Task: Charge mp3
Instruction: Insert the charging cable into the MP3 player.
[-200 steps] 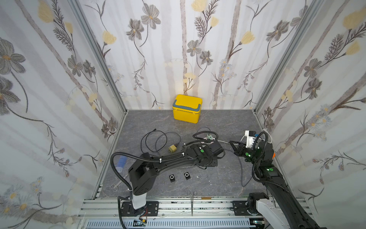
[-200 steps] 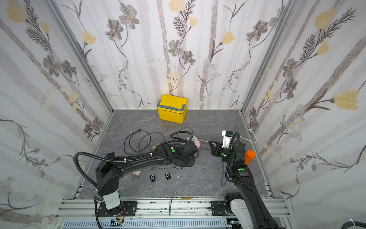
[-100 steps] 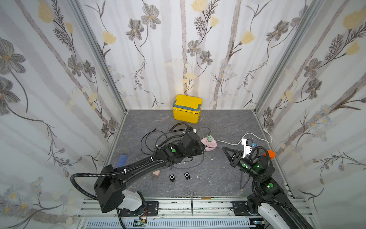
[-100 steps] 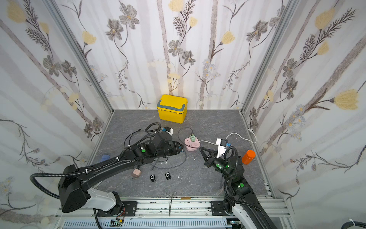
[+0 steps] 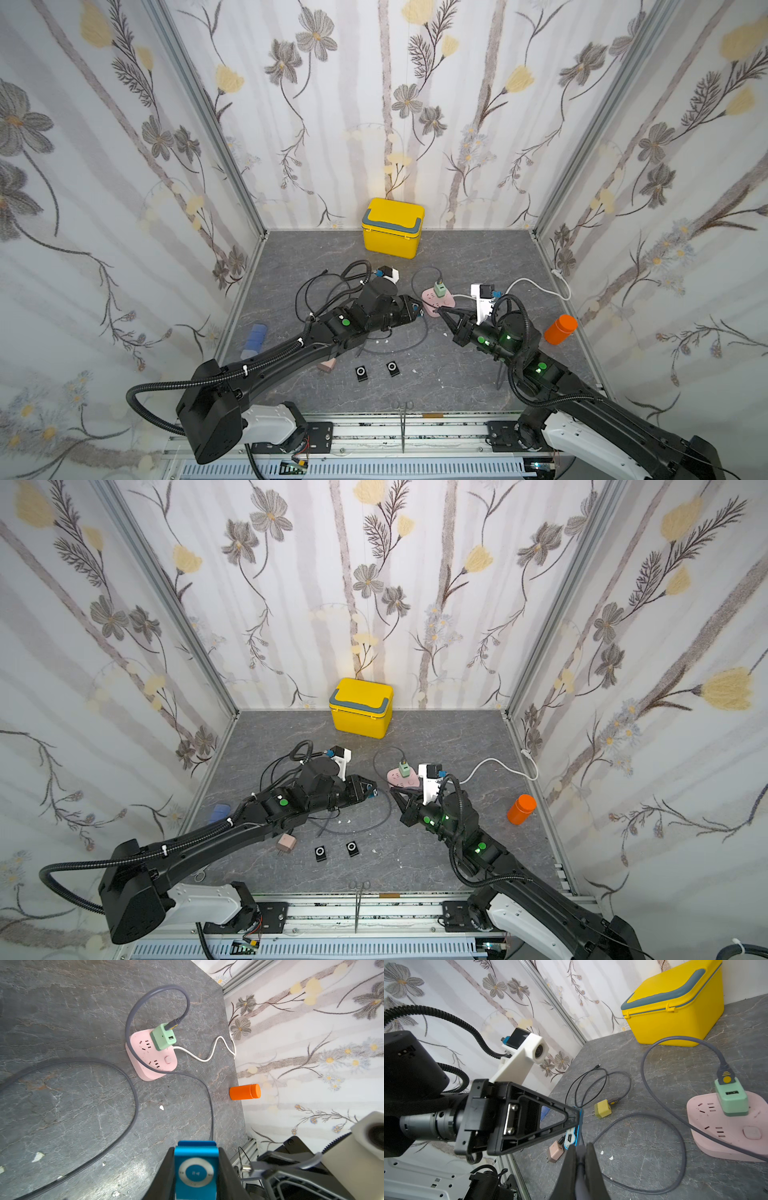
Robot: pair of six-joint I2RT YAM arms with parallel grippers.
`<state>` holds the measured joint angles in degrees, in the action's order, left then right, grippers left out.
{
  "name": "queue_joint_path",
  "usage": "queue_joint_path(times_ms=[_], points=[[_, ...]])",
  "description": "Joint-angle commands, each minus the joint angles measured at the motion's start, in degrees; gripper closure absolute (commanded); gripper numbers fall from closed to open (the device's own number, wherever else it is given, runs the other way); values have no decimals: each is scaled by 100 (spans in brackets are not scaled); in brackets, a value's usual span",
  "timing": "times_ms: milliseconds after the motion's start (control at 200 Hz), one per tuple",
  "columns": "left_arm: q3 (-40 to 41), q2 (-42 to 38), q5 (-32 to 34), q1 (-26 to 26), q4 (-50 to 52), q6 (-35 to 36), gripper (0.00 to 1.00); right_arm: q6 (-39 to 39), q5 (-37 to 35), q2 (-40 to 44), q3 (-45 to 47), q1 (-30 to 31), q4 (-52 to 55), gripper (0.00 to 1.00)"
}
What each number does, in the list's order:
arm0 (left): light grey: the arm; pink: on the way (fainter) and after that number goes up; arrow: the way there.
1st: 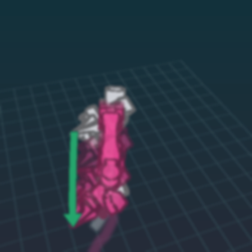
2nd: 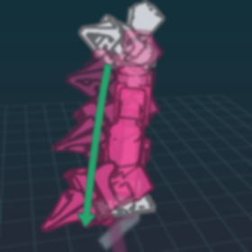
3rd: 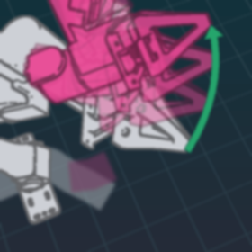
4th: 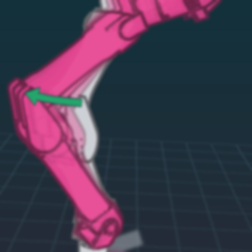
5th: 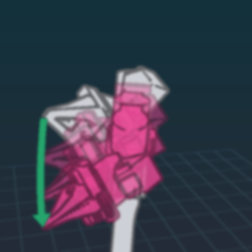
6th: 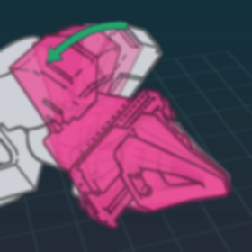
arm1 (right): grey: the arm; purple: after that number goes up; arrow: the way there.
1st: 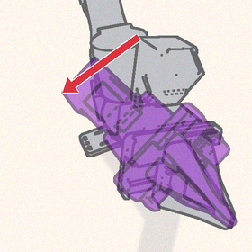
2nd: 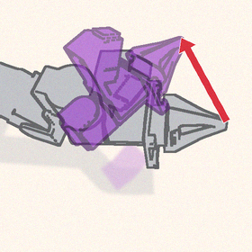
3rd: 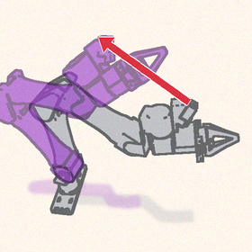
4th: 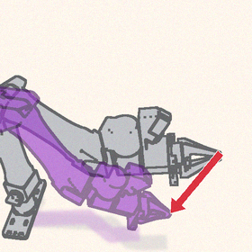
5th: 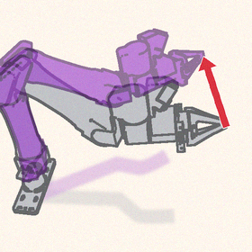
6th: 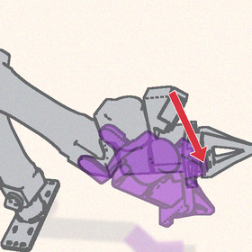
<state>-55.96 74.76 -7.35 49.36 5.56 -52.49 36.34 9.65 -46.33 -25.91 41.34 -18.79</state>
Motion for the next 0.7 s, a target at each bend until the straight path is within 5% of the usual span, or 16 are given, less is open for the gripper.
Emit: queue_joint_path(times_ms=[0, 694], points=[[46, -36, -82, -26, -310, 0, 85, -128, -187, -89, -48, 112, -613, 100], [235, -46, -37, -28, -544, -191, 85, -20, -319, -557, 24, 444, -1025, 100]])
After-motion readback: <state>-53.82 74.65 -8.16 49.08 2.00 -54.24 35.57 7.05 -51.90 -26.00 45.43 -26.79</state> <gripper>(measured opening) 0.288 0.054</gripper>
